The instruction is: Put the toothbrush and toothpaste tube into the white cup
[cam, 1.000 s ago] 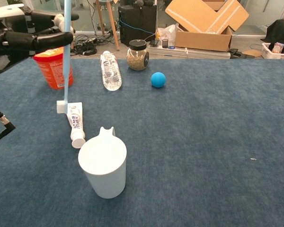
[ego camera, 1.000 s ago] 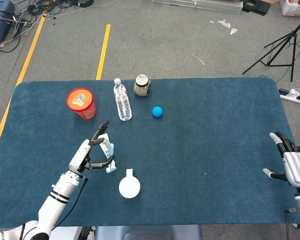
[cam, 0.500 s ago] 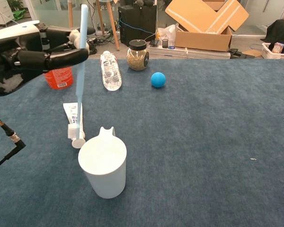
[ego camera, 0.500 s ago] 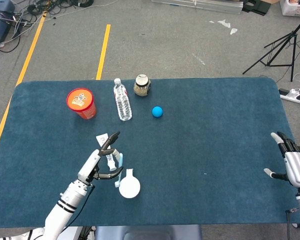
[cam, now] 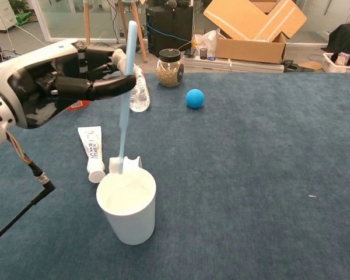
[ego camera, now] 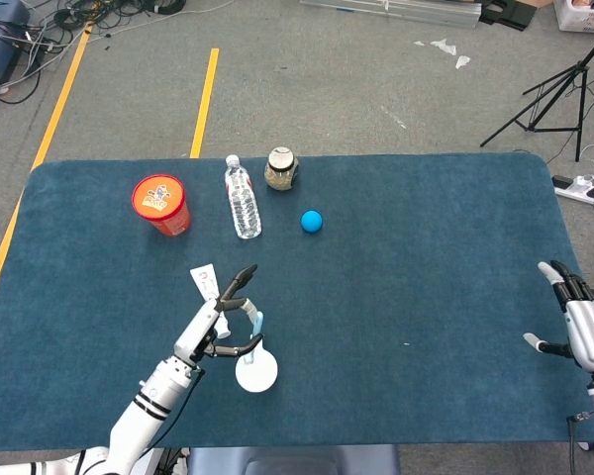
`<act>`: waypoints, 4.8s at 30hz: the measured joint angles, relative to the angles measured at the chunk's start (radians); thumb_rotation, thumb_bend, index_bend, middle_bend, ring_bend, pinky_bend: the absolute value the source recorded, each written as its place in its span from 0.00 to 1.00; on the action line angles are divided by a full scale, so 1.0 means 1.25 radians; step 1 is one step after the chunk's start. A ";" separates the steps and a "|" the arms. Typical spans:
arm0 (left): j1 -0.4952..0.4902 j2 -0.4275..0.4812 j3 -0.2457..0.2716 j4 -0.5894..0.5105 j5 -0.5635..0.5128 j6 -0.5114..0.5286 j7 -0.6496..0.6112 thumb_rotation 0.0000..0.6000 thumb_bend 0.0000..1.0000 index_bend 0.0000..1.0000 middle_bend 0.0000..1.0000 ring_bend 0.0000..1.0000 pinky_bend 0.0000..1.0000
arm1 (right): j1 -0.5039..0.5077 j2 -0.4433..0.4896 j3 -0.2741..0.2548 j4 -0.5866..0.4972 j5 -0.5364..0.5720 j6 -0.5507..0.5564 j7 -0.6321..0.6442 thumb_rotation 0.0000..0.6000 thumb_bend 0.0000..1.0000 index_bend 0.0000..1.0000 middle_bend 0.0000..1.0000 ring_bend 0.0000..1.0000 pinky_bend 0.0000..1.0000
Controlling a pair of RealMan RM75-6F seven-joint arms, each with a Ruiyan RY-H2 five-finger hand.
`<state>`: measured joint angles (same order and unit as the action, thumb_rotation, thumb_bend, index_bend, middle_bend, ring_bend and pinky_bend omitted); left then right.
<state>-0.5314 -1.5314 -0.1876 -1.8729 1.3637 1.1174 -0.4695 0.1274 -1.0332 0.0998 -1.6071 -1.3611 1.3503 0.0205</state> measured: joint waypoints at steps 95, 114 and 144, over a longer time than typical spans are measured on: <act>0.006 0.033 0.089 0.049 0.078 -0.031 -0.115 1.00 0.43 0.35 0.03 0.00 0.00 | -0.002 0.003 0.003 0.001 -0.001 0.001 0.007 1.00 0.00 0.12 0.10 0.15 0.57; 0.005 0.217 0.068 0.027 0.003 -0.041 0.157 1.00 0.61 0.45 0.00 0.00 0.00 | 0.001 -0.002 0.004 0.003 0.006 -0.003 -0.005 1.00 0.00 0.12 0.10 0.15 0.57; -0.150 0.232 0.081 0.254 -0.041 -0.234 0.505 1.00 1.00 0.35 1.00 1.00 0.95 | 0.004 0.000 0.009 0.008 0.021 -0.013 -0.001 1.00 0.00 0.12 0.10 0.15 0.57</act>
<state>-0.7192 -1.2420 -0.0866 -1.5551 1.3124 0.8248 0.1617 0.1325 -1.0335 0.1111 -1.5974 -1.3354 1.3338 0.0199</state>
